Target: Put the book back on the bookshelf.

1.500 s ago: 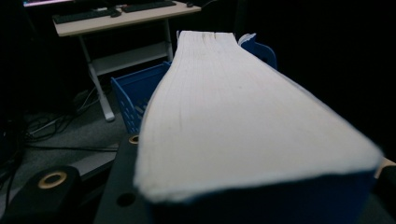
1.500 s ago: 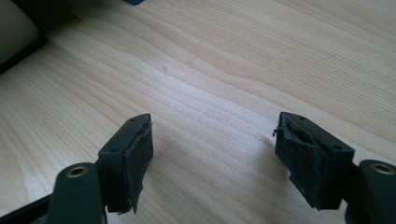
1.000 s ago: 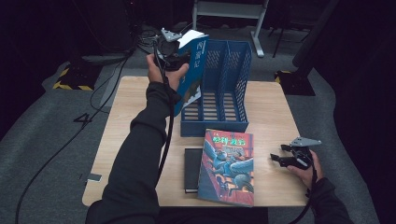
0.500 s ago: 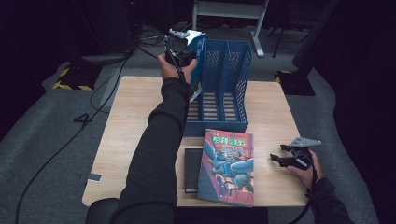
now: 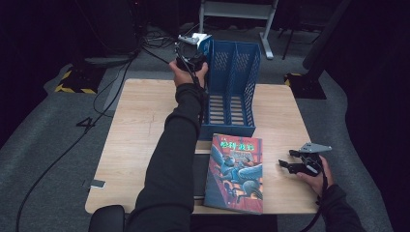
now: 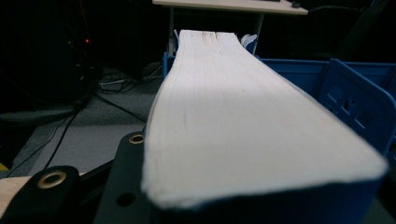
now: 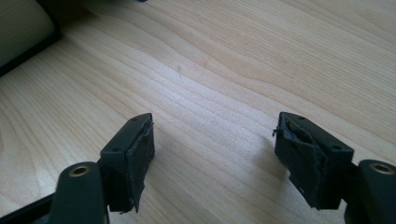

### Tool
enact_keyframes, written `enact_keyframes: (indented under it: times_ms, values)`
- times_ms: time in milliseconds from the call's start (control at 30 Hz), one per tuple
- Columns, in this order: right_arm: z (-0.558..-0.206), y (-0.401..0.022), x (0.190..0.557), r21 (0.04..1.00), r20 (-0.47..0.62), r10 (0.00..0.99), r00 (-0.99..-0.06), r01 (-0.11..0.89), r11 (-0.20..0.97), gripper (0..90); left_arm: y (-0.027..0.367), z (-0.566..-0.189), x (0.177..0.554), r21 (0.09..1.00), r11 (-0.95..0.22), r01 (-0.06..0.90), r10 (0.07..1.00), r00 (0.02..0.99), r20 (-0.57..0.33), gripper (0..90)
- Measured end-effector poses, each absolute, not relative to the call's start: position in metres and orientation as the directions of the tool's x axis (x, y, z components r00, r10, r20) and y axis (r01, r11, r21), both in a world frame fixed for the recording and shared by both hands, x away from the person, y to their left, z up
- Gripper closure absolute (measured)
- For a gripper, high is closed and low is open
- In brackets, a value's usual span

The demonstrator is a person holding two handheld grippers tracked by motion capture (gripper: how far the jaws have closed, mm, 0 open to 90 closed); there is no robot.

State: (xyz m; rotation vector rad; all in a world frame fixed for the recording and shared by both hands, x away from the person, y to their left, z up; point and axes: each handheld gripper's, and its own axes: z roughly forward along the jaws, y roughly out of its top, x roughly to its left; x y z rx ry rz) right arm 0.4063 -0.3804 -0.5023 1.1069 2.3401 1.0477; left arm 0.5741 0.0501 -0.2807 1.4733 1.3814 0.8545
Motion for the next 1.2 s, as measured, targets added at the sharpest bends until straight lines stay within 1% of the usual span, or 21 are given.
enact_keyframes:
  times_ms: [233,467,600,700,800,967,1100,1167,1200]
  values:
    - [-0.502,-0.380,0.406,0.746,0.001,0.769,-0.639,0.513,0.425,29.4,0.043,-0.295,0.573,0.938,0.058,0.341,0.985,0.135,-0.110,60.7]
    - [-0.503,-0.380,0.406,0.747,-0.001,0.766,-0.643,0.509,0.428,29.6,0.054,-0.307,0.571,0.940,0.082,0.332,0.981,0.138,-0.134,60.3]
    - [-0.503,-0.378,0.405,0.748,0.000,0.764,-0.645,0.507,0.428,29.8,0.062,-0.314,0.569,0.940,0.110,0.324,0.975,0.147,-0.165,59.7]
    - [-0.503,-0.378,0.406,0.748,-0.002,0.761,-0.649,0.504,0.432,29.9,0.064,-0.322,0.566,0.940,0.109,0.325,0.974,0.152,-0.165,59.4]
    - [-0.503,-0.378,0.406,0.749,-0.003,0.761,-0.648,0.503,0.431,29.8,0.066,-0.330,0.567,0.925,0.131,0.355,0.967,0.161,-0.199,59.2]
    - [-0.503,-0.378,0.405,0.750,-0.002,0.760,-0.649,0.502,0.431,30.0,0.060,-0.331,0.564,0.934,0.069,0.350,0.968,0.204,-0.148,59.2]
    - [-0.503,-0.378,0.405,0.750,-0.002,0.760,-0.650,0.502,0.431,29.9,0.058,-0.331,0.561,0.934,0.059,0.353,0.967,0.211,-0.141,59.0]
    - [-0.503,-0.378,0.405,0.749,-0.002,0.761,-0.649,0.502,0.431,29.9,0.061,-0.331,0.558,0.933,0.016,0.360,0.968,0.228,-0.104,59.1]
    - [-0.503,-0.378,0.405,0.749,-0.002,0.761,-0.649,0.502,0.431,29.9,0.061,-0.331,0.558,0.933,0.016,0.360,0.968,0.228,-0.104,59.1]
